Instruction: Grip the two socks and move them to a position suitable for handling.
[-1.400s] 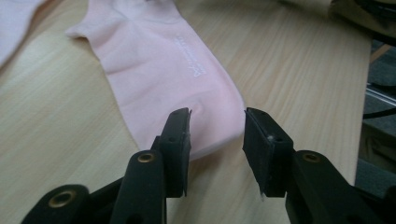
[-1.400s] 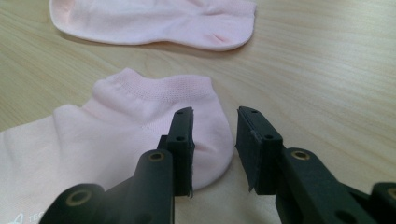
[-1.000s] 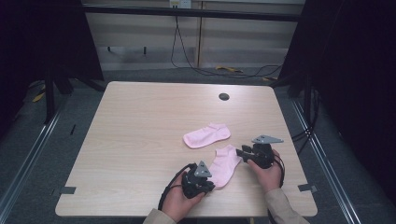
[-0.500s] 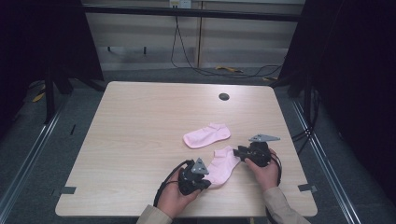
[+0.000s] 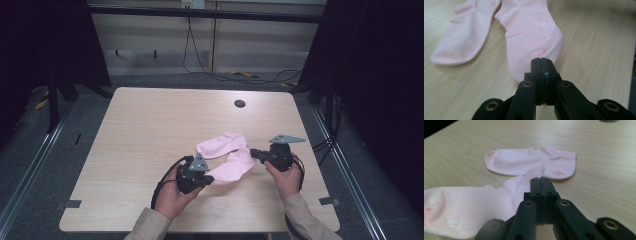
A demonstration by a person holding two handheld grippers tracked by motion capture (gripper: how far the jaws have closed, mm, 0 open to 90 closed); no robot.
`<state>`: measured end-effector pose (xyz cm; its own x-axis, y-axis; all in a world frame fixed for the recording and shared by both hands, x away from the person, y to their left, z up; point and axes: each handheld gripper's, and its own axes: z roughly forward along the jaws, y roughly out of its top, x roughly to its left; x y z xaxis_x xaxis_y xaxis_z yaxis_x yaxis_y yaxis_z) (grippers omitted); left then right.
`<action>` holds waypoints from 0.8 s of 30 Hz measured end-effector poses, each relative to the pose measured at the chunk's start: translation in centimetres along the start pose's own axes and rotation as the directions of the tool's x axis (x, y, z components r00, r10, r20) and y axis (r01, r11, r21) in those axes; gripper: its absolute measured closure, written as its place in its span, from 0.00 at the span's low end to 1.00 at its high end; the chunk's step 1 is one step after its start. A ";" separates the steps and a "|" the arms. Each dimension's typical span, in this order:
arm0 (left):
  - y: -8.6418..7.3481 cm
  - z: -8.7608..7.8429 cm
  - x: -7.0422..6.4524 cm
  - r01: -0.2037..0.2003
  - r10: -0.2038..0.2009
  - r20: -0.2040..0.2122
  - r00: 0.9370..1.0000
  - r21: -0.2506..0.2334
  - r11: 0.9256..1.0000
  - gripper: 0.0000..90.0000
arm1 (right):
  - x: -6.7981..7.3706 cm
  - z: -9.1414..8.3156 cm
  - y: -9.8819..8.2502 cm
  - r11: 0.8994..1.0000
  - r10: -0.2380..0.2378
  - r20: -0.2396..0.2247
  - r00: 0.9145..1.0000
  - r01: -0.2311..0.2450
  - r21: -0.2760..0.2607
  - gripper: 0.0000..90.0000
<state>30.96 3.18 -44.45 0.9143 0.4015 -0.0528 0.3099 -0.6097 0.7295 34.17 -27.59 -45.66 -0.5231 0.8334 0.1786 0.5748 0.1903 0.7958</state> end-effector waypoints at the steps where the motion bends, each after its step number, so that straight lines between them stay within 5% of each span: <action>1: 0.2 -0.2 0.8 0.009 -0.009 -0.018 1.000 -0.015 1.000 0.99 | 0.0 -0.1 0.9 1.000 0.000 -0.014 1.000 0.000 -0.017 1.00; 14: 2.0 0.0 5.7 0.022 -0.026 -0.091 0.995 -0.042 0.999 0.99 | -1.6 2.4 4.2 0.997 0.052 -0.028 0.998 -0.054 -0.061 1.00; 24: 3.2 1.6 8.2 0.014 -0.018 -0.124 0.992 -0.032 0.999 0.99 | -2.8 4.9 6.1 0.995 0.071 -0.003 0.997 -0.071 -0.071 1.00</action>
<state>39.90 3.41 -43.65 0.8693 0.4939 0.0190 0.3141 -0.5818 0.7502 42.19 -26.21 -44.14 -0.4824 0.8434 0.2366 0.5645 0.0928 0.8202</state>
